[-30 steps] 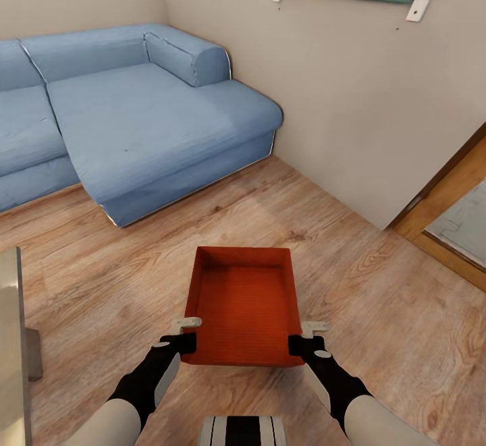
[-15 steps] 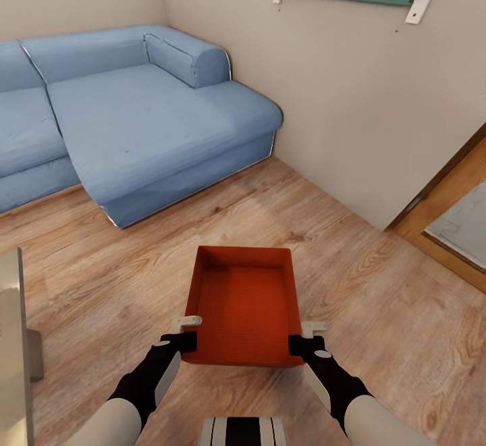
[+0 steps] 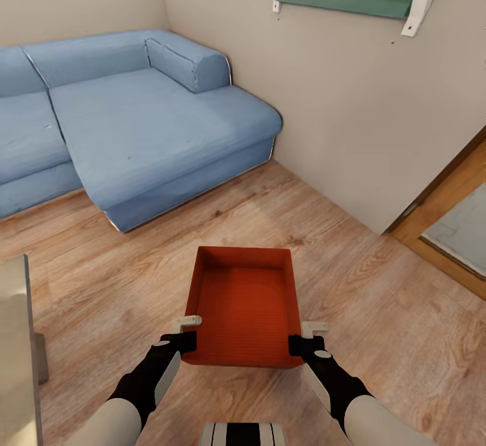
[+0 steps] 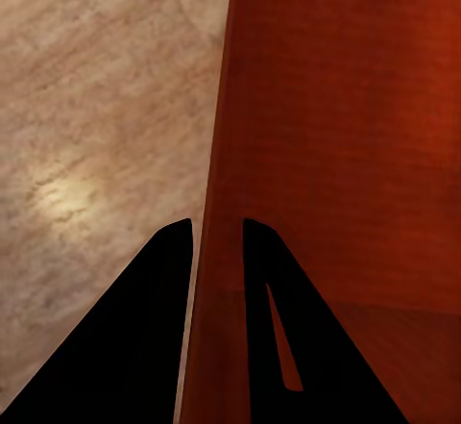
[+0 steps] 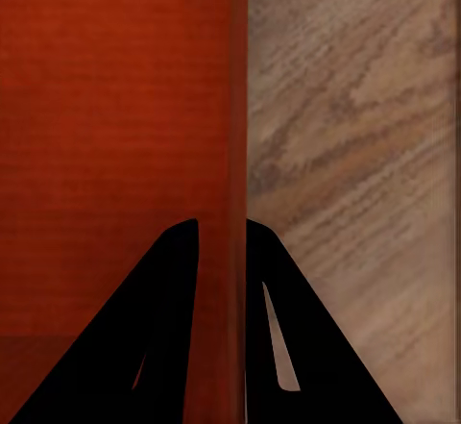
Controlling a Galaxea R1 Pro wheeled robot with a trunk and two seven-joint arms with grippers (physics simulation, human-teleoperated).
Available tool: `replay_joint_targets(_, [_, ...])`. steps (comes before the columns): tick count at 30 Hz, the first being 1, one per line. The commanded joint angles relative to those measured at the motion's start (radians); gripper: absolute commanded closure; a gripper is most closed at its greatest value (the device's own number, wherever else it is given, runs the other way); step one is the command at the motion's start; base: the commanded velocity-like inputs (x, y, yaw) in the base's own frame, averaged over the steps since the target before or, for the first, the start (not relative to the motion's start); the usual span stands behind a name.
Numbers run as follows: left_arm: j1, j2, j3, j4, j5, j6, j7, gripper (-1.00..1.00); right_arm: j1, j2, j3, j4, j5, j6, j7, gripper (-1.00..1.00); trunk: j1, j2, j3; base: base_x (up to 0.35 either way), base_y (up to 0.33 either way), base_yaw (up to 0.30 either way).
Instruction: Move the two storage containers from the living room to the garage. In the garage, place one container on the floor and stack the other container on top of it (either order is fine).
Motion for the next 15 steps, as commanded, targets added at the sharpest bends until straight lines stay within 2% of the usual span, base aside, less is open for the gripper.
replay_joint_targets(1, [0.000,0.001,-0.002,-0.002,-0.006,0.008,0.014,1.00,0.000,-0.002,0.000,-0.001,-0.001,0.004,-0.015,1.00,-0.004,0.007,0.003,0.000,0.000,0.000])
replay_joint_targets(15, [0.000,0.001,-0.003,0.007,-0.007,0.008,0.014,1.00,0.000,-0.002,0.000,-0.001,0.004,0.004,-0.016,1.00,-0.058,0.105,0.046,0.000,0.000,0.000])
